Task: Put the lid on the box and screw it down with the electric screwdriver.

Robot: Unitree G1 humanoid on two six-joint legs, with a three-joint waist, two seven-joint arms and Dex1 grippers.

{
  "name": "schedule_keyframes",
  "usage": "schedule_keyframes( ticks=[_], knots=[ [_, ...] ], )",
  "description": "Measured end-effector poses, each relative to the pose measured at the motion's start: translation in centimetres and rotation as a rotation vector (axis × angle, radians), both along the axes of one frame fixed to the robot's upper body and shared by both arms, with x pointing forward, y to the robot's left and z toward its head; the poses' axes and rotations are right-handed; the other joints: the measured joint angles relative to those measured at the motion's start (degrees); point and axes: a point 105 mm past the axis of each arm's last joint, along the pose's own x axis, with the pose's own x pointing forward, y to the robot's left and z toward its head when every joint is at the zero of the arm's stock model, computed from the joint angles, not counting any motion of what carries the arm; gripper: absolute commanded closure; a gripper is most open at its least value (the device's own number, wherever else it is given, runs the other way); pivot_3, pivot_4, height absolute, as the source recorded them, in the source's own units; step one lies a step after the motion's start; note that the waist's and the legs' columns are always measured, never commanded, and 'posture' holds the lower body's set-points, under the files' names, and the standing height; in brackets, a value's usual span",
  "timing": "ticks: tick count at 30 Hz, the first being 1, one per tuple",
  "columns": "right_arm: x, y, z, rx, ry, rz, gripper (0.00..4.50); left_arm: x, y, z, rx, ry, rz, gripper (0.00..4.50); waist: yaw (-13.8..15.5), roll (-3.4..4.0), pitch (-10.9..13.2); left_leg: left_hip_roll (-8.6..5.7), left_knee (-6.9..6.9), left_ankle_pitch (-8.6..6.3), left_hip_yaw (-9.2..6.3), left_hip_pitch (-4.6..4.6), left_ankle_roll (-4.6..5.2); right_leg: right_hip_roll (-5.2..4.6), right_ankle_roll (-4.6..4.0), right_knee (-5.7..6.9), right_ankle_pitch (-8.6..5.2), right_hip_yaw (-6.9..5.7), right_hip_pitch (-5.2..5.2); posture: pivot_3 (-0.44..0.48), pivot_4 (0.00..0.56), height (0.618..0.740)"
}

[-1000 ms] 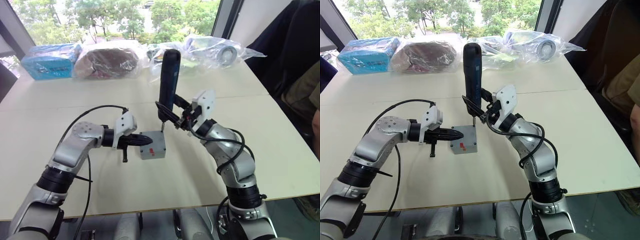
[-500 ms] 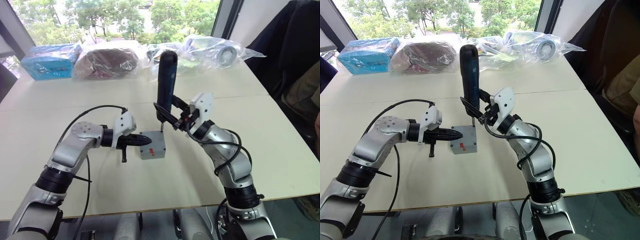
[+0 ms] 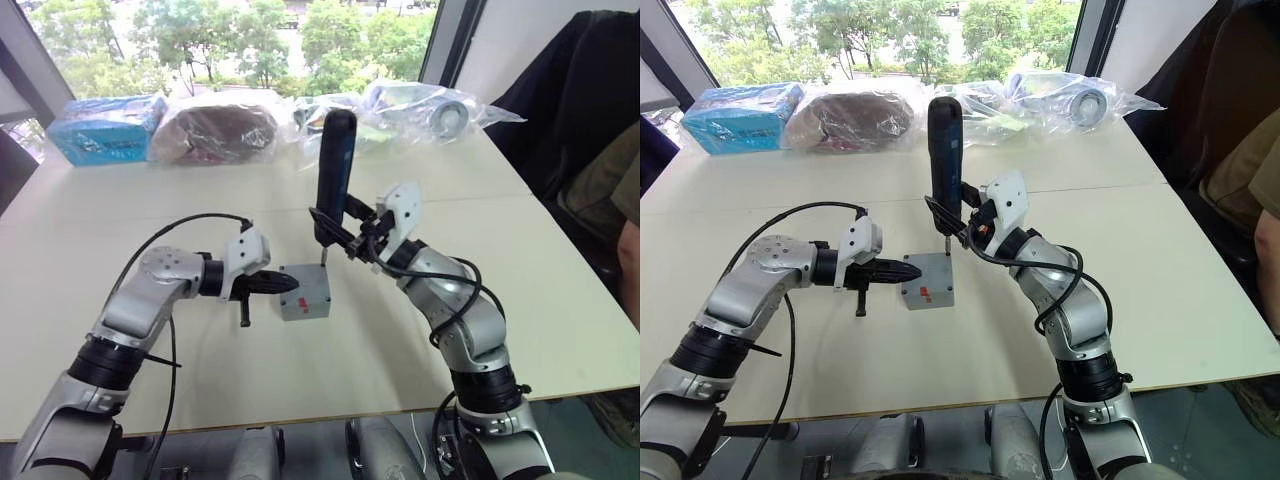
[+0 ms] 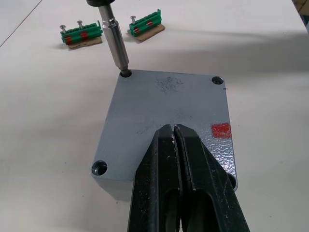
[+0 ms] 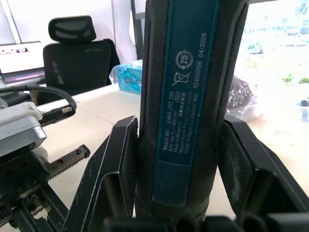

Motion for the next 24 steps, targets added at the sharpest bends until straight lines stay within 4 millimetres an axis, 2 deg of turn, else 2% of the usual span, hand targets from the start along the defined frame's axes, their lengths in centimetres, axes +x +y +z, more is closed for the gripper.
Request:
schedule_keyframes(
  ticks=[15,18,24],
  knots=[
    [-0.3,0.5,-0.3,-0.061,-0.02,0.003,2.67,0.0,-0.1,-0.5,0.002,0.004,0.01,4.5,0.0,-0.09,-0.8,0.01,-0.11,0.0,0.0,0.03,0.0,-0.02,0.0,-0.05,-0.03,0.0,0.0,0.0,0.15,0.74],
    [-0.3,0.5,0.0,-0.06,-0.031,0.006,2.67,-0.1,-0.1,-0.4,0.001,0.003,0.007,4.5,0.0,-0.09,-0.8,0.01,-0.19,0.0,0.0,0.03,0.0,-0.03,0.0,-0.11,-0.03,0.0,-0.02,0.0,0.15,0.74],
    [0.5,0.0,2.0,0.003,0.007,0.012,2.67,-0.4,-0.2,-0.1,-0.006,-0.005,-0.006,4.5,0.2,-0.02,-0.6,0.0,-0.34,0.0,0.01,-0.31,0.0,-0.03,-0.12,-0.13,0.06,0.02,-0.41,0.0,0.15,0.74]
  ],
)
